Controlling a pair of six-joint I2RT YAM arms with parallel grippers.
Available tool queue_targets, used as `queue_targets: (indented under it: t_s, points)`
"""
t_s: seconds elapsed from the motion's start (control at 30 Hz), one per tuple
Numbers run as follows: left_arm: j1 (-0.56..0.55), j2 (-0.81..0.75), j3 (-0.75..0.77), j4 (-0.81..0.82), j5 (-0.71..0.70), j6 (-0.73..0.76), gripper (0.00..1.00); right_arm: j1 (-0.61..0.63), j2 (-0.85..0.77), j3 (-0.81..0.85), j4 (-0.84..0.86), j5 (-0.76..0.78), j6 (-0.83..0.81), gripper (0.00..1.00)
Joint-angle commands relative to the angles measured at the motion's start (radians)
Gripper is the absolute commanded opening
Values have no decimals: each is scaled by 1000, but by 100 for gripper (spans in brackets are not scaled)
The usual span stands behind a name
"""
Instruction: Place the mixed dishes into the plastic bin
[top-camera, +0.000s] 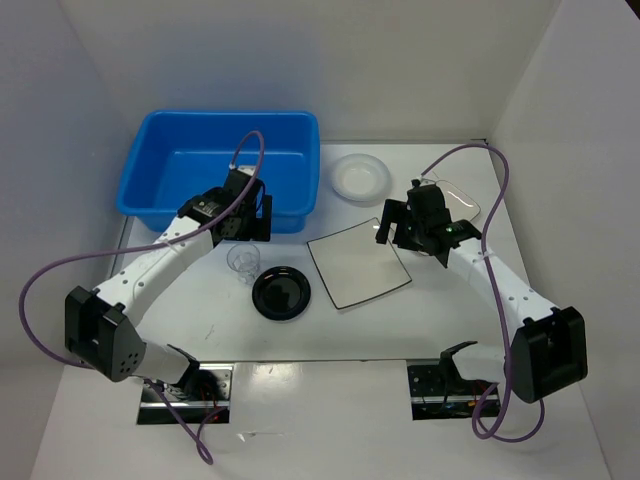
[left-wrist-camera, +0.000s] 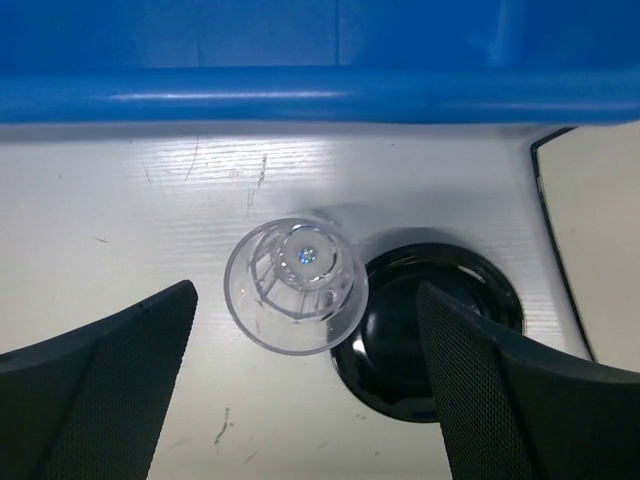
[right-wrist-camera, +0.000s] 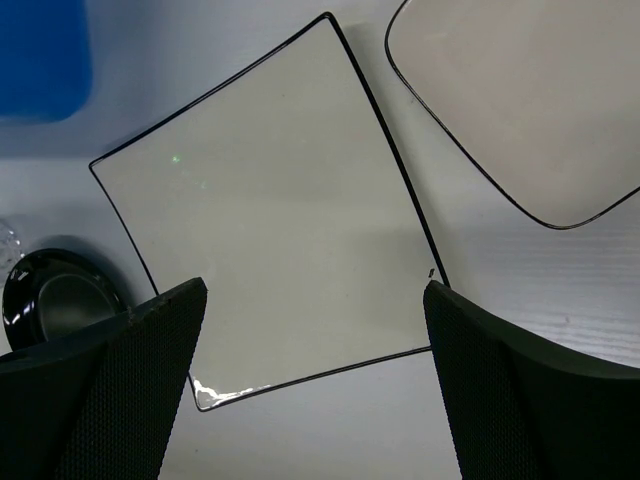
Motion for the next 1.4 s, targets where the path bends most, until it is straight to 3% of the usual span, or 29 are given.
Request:
queue_targets:
  t_s: [0.0, 0.3, 0.4, 0.47, 0.57, 0.73, 0.87, 1.1, 1.2, 1.23, 1.37]
  points:
    - [-4, -59, -17, 8, 5, -4, 99, -6, 11, 29, 38, -11, 2, 94]
    - [-4, -155, -77, 30, -57, -145, 99, -6, 11, 29, 38, -11, 2, 94]
    - [-4, -119, -112, 40, -44, -154, 89, -6, 11, 29, 38, -11, 2, 94]
    - [-4, -84, -139, 54, -44, -166, 77, -6, 0, 19, 38, -20, 2, 94]
    - [-4, -64, -153, 63, -63, -176, 74, -6, 0, 19, 38, -20, 2, 94]
    - [7, -43, -189, 37, -167, -228, 52, -6, 0, 9, 38, -20, 2, 94]
    - [70, 17, -215, 16, -194, -263, 51, -6, 0, -2, 38, -20, 2, 94]
    - [82, 59, -265, 89, -136, -272, 48, -6, 0, -2, 38, -20, -7, 94]
    - [82, 59, -287, 108, -111, -272, 37, -6, 0, -2, 38, -20, -7, 94]
    - [82, 59, -287, 108, -93, -272, 25, -6, 0, -2, 38, -20, -7, 94]
    - [82, 28, -276, 117, -56, -272, 3, -6, 9, -2, 38, -20, -7, 94]
